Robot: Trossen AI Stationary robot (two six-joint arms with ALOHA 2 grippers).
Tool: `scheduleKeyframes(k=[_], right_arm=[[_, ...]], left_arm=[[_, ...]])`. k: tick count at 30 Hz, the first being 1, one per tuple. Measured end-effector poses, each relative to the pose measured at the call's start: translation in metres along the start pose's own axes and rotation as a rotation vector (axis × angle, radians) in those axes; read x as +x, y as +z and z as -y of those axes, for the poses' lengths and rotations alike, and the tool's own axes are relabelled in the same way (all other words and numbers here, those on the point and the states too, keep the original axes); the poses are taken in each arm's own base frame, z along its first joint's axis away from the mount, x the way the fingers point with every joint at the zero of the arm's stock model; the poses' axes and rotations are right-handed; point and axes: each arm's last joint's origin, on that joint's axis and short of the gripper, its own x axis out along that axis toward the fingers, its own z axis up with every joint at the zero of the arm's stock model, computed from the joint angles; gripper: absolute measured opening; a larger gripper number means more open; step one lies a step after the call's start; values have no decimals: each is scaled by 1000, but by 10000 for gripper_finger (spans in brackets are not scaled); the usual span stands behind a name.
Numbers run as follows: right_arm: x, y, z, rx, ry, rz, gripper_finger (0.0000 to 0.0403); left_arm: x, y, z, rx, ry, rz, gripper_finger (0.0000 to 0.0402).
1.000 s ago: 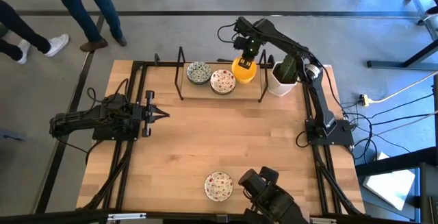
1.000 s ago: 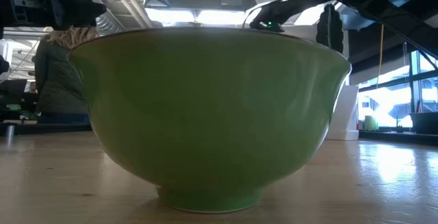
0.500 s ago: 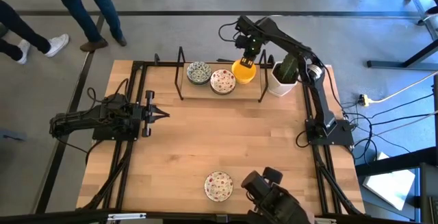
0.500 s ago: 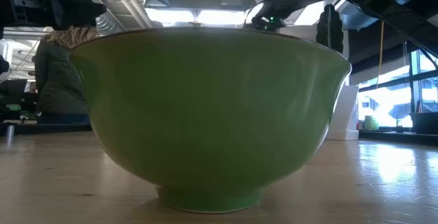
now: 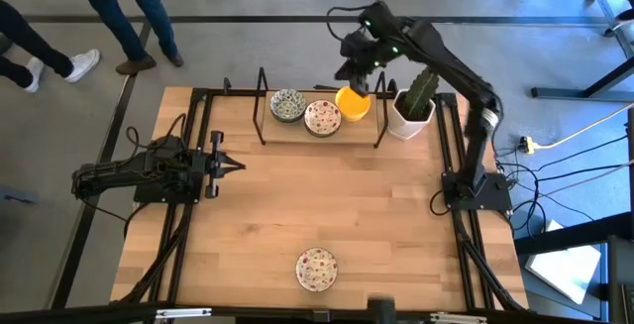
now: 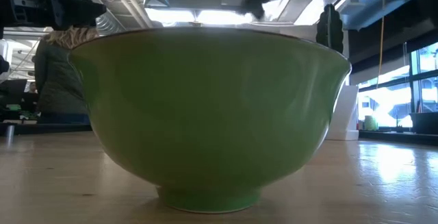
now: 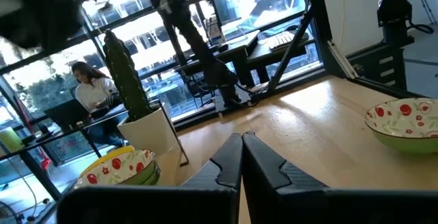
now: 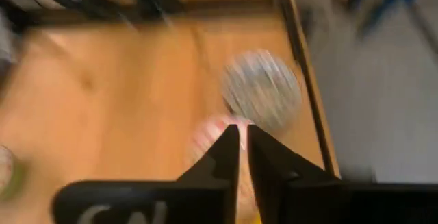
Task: Pick & Place Mini bowls
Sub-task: Stack the red patterned bowl on the red patterned bowl on the shelf
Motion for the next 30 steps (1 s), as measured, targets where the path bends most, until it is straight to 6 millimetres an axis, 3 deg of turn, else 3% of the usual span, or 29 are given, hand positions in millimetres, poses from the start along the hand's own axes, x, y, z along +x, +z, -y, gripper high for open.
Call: scheduleKeyframes(k=[4,8,12,16,21,25,30], right_arm=[[-41,24,-64,-136,0,185,6],[-95,25,-124,-200,33,321,11],[-146,3,-168,-227,137,458,4],[-180,-42,-190,-188,161,544,7],[-169,-115,-200,-142,193,616,3],[-147,-169,-199,-104,205,742,5],[-111,-222,-199,-103,210,832,3]], left_arm=[[0,-1,0,-9,-5,-13,7],[0,-1,1,-3,-5,-14,5],[0,-1,1,-3,-5,-14,2],[0,-1,0,-5,-5,-13,4],[0,-1,0,-20,-5,-13,8],[0,-1,0,-27,-4,-13,5],[0,-1,0,-30,-4,-13,2]])
